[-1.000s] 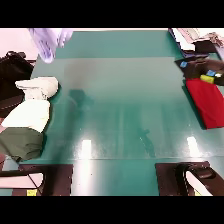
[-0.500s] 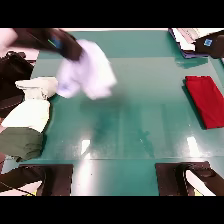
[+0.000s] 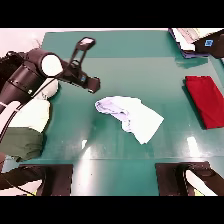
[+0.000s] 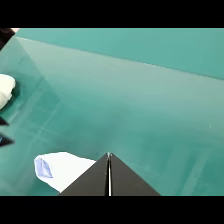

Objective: Fold the shirts.

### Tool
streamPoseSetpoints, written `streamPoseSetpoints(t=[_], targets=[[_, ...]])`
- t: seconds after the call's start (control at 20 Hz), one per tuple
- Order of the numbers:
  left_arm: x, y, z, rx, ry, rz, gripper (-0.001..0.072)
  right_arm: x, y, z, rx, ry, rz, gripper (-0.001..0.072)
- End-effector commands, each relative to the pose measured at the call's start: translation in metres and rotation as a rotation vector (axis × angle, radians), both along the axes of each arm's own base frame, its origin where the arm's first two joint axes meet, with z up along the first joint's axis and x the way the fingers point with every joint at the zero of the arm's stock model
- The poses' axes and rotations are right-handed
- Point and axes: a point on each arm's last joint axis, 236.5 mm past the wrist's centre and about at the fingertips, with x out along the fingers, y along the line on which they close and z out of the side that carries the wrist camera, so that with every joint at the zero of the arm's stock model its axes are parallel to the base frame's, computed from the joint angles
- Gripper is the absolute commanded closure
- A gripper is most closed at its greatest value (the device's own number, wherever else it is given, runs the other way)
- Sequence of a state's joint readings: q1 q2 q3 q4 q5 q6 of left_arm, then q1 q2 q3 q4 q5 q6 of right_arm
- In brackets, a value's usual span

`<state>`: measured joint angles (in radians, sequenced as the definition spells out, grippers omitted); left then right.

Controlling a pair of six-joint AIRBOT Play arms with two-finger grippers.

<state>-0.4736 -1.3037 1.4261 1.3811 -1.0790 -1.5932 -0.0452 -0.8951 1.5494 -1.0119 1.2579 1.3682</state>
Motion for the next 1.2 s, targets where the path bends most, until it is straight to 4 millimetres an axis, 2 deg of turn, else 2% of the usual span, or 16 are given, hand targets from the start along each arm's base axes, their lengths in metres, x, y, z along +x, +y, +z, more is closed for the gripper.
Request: streamPoseSetpoints(t=[0.0,0.1,0.25,0.35,0.5,0.6,0.65,0.7,0.75,0.85,0.95,1.0,1.05,1.1,1.15], targets=[[0.018,0.035,-0.045,-0.136,0.126,0.185,0.0157,-0.001,0.000,-0.001,-0.003,0.005,0.003,0.0692],[0.006,0.029,-0.082,-0.170,0.196,0.168,0.0157,-0.001,0.000,0.000,-0.003,0.005,0.003,0.0692],[-0.022,0.003,-0.134,-0.162,0.281,0.070,0.0157,-0.001,0.000,0.000,-0.003,0.005,0.003,0.0692],[-0.028,-0.008,-0.162,-0.142,0.312,0.063,0.0157,-0.001,0.000,0.000,-0.003,0.005,0.003,0.0692],[-0.017,-0.030,-0.179,-0.182,0.289,0.092,0.0158,-0.001,0.000,-0.002,-0.003,0.008,0.003,0.0692],[-0.002,-0.030,-0.175,-0.211,0.255,0.145,0.0160,-0.001,-0.001,-0.012,-0.006,0.036,0.001,0.0692],[0.002,-0.026,-0.173,-0.213,0.253,0.158,0.0287,-0.001,-0.006,-0.025,-0.012,0.067,-0.012,0.0692],[0.005,-0.021,-0.170,-0.210,0.256,0.159,0.0517,-0.002,-0.012,-0.045,-0.007,0.115,-0.031,0.0692],[0.009,-0.014,-0.167,-0.206,0.260,0.164,0.0681,-0.003,-0.022,-0.069,-0.001,0.171,-0.061,0.0692],[0.018,-0.001,-0.160,-0.207,0.267,0.178,0.0685,-0.009,-0.050,-0.125,0.024,0.300,-0.150,0.0692],[0.021,0.008,-0.153,-0.204,0.277,0.174,0.0684,-0.025,-0.078,-0.193,0.069,0.476,-0.244,0.0689],[0.023,0.010,-0.151,-0.204,0.278,0.174,0.0685,-0.038,-0.089,-0.231,0.102,0.584,-0.286,0.0556],[0.024,0.011,-0.147,-0.206,0.281,0.170,0.0684,-0.051,-0.094,-0.268,0.145,0.686,-0.319,0.0262],[0.024,0.010,-0.145,-0.205,0.276,0.163,0.0684,-0.064,-0.093,-0.300,0.188,0.783,-0.332,0.0207],[0.025,0.009,-0.143,-0.207,0.275,0.160,0.0685,-0.075,-0.086,-0.327,0.231,0.872,-0.330,0.0207]])
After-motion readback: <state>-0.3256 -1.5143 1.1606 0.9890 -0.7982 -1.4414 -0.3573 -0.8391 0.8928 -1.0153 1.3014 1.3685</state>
